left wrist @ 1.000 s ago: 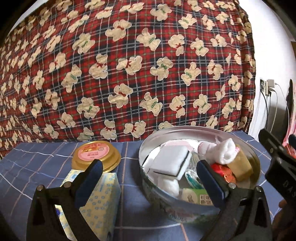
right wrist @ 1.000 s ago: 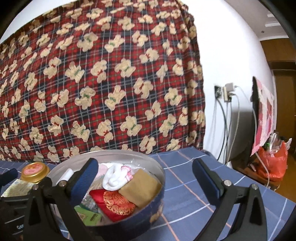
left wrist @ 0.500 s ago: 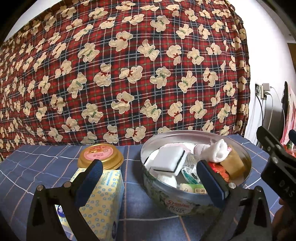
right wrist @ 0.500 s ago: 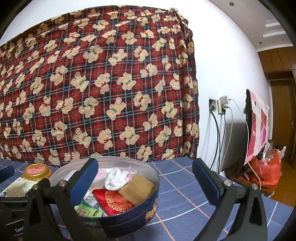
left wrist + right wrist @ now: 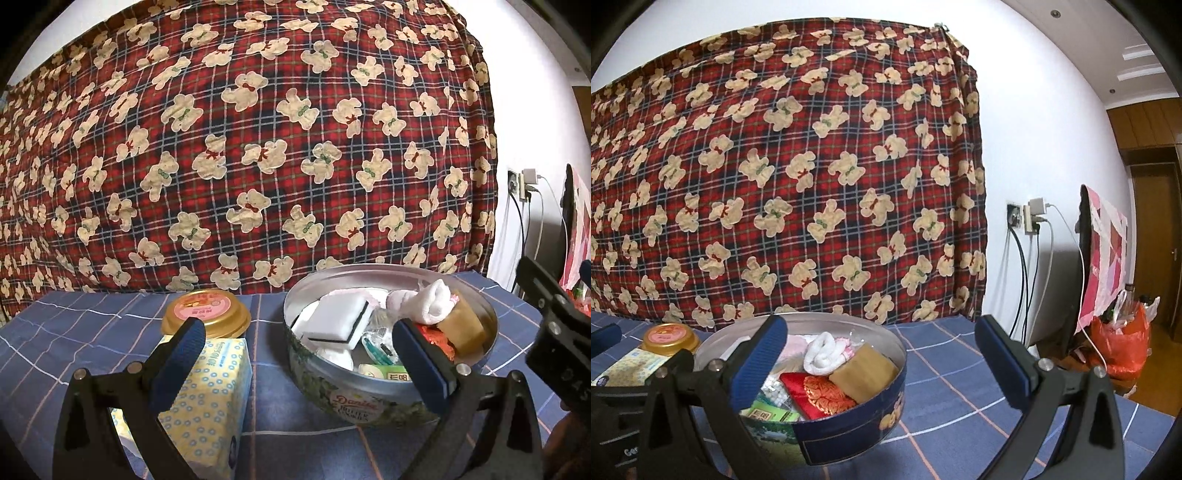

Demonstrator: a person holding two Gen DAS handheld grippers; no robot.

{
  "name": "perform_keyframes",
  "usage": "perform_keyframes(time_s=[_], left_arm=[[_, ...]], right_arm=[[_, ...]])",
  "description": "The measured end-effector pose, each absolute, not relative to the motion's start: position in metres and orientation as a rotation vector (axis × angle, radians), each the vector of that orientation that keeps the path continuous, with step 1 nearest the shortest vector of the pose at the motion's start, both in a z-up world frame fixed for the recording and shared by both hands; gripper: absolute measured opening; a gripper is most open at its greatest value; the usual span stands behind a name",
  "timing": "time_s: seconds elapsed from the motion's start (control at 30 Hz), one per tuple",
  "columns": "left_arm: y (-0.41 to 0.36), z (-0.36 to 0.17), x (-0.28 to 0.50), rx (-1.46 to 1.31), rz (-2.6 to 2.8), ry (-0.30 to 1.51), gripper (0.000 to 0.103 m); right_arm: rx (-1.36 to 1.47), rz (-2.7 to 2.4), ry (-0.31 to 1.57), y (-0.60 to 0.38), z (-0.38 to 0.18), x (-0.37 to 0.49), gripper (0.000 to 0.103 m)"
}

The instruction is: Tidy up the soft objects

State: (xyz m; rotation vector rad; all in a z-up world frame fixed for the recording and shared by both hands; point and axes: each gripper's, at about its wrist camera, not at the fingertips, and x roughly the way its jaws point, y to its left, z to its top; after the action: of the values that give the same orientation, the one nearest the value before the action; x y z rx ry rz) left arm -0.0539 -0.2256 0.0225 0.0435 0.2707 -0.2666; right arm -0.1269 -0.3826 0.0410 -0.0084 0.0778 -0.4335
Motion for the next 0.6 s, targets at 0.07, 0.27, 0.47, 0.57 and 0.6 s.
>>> perform_keyframes(time_s=[0.07, 0.27, 0.47, 0.57, 0.6], left_arm=[[-0.2251, 0.0223, -0.054, 0.04, -0.266, 0.271, 0.102], [-0.2254, 0.0219, -0.056, 0.047, -0.271, 0.269, 0.102], [-0.2249, 0.0208, -0.0586, 0.043, -0.268, 0.269, 0.102], [-0.2247, 0.0203, -0.0595, 0.042, -0.272, 0.275, 0.102], [-0.2247, 0.0205, -0.06, 0.043, -0.275, 0.274, 0.102]], right_arm=[[0.003, -0.433, 0.07, -0.3841, 0.0411, -0.1309, 0.103], [0.013, -0.434, 0.055, -0.3855, 0.0424, -0.1349, 0.103], [0.006, -0.43, 0.055, -0.3839, 0.0424, -0.1352, 0.103], [0.006, -0.432, 0.055, -0.3835, 0.0424, -0.1354, 0.103], [0.006, -0.43, 0.055, -0.3837, 0.0424, -0.1351, 0.103]])
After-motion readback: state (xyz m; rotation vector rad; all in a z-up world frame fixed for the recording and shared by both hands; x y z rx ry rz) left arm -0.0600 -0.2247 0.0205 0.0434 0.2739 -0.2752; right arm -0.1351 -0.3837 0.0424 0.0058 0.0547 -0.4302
